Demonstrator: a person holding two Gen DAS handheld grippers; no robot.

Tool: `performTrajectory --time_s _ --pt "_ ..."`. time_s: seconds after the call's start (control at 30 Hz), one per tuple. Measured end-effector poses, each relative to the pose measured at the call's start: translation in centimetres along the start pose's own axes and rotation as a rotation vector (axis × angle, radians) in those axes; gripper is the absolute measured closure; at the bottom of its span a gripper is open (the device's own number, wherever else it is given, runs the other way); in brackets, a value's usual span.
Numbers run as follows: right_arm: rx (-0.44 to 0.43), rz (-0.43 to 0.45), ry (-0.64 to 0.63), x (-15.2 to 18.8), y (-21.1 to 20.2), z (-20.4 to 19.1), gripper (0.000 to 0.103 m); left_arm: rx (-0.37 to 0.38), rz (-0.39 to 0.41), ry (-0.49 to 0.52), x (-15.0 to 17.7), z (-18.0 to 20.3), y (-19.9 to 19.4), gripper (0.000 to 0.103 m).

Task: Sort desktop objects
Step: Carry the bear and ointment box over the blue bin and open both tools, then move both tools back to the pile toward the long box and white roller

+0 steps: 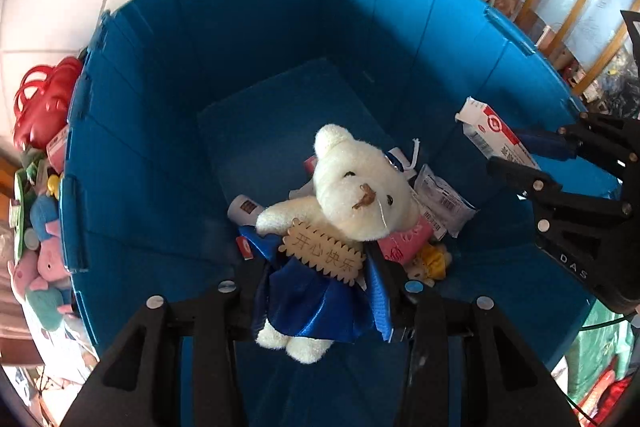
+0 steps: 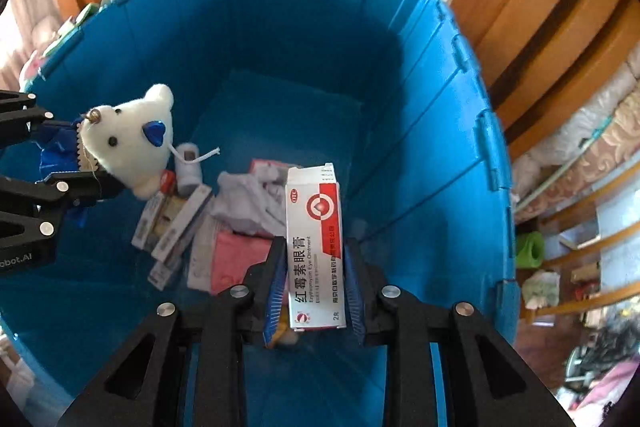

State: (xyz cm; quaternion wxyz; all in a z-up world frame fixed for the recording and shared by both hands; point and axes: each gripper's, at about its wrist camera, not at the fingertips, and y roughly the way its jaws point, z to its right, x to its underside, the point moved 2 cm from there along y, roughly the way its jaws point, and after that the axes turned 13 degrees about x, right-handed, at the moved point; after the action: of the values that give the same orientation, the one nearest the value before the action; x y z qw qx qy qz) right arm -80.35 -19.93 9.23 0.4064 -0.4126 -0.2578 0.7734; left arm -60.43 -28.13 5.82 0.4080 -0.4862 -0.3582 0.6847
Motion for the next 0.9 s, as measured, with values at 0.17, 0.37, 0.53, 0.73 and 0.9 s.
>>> performTrajectory --time_s 0.17,0.37,0.53,0.73,0.9 --pt "-0.007 -0.014 -0.04 0.2 0.3 -0.4 0.075 -0.038 -0.001 -0.011 0.4 0.1 -0.1 0.046" --pt "0.001 0.009 -0.044 0.2 -0.3 -0.1 0.039 -0.073 0.037 -0.013 0.3 0.0 -1.1 0.032" --pt "-0.004 0.043 -0.036 0.5 -1.3 0.1 0.013 -0.099 0.103 0.017 1.0 0.2 -3.3 0.032" --pt "-0.059 0.158 -0.008 0.9 -5.3 -1.1 0.0 -0.158 0.295 0.027 4.6 -1.8 -10.3 0.032" --pt "-0.176 0.279 0.001 -0.2 -10.2 -5.1 0.0 -0.219 0.414 -0.057 9.8 -6.8 -15.2 0.032"
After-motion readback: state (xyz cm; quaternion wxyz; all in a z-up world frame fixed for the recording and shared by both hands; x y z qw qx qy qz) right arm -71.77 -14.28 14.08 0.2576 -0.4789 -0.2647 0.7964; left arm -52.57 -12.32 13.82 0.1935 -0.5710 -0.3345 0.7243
